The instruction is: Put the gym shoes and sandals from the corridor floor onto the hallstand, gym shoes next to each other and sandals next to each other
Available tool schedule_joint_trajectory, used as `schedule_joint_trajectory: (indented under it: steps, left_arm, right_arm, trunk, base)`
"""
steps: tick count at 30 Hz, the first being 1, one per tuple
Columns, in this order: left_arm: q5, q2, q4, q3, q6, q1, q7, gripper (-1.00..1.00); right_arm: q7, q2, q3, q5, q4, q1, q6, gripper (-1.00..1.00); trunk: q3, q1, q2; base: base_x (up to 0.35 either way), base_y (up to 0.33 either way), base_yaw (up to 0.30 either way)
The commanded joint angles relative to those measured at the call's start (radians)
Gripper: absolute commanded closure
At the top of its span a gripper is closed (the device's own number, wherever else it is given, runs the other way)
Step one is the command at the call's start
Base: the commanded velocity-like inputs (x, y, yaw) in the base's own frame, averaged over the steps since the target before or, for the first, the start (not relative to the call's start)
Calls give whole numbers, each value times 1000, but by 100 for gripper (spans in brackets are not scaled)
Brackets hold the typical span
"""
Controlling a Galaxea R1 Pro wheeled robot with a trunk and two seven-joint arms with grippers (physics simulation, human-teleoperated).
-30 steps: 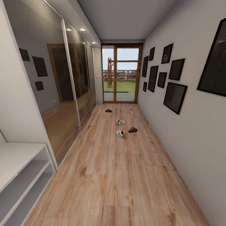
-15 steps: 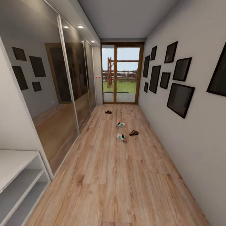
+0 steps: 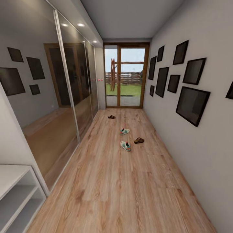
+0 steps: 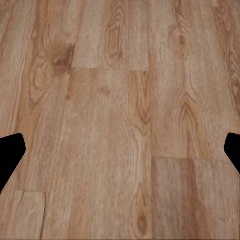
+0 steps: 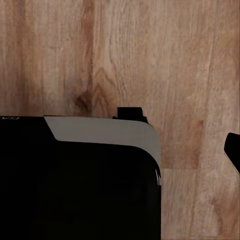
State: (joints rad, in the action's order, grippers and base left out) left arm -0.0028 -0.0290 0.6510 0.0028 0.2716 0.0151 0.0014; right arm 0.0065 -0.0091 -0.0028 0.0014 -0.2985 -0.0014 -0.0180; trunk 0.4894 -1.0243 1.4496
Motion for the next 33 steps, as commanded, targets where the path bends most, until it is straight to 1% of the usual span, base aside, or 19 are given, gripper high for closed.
schedule_joint_trajectory:
  steps: [1,13,33]
  left_arm:
    - [0,0,1,0,1,0,0,-100]
    - [0,0,1,0,1,0,0,-100]
    - [0,0,1,0,1,0,0,-100]
  right_arm:
    - [1,0,0,0,0,0,-2,-100]
    - [0,0,-1,0,0,0,-2,-100]
    - [-4,0,-2,0,10,0,-2,-100]
  trunk:
    - [1,-1,0]
    - [1,-1,0]
    - [1,-1,0]
  base:
    - [348,0,0]
    - [348,-32,0]
    - [348,-132,0]
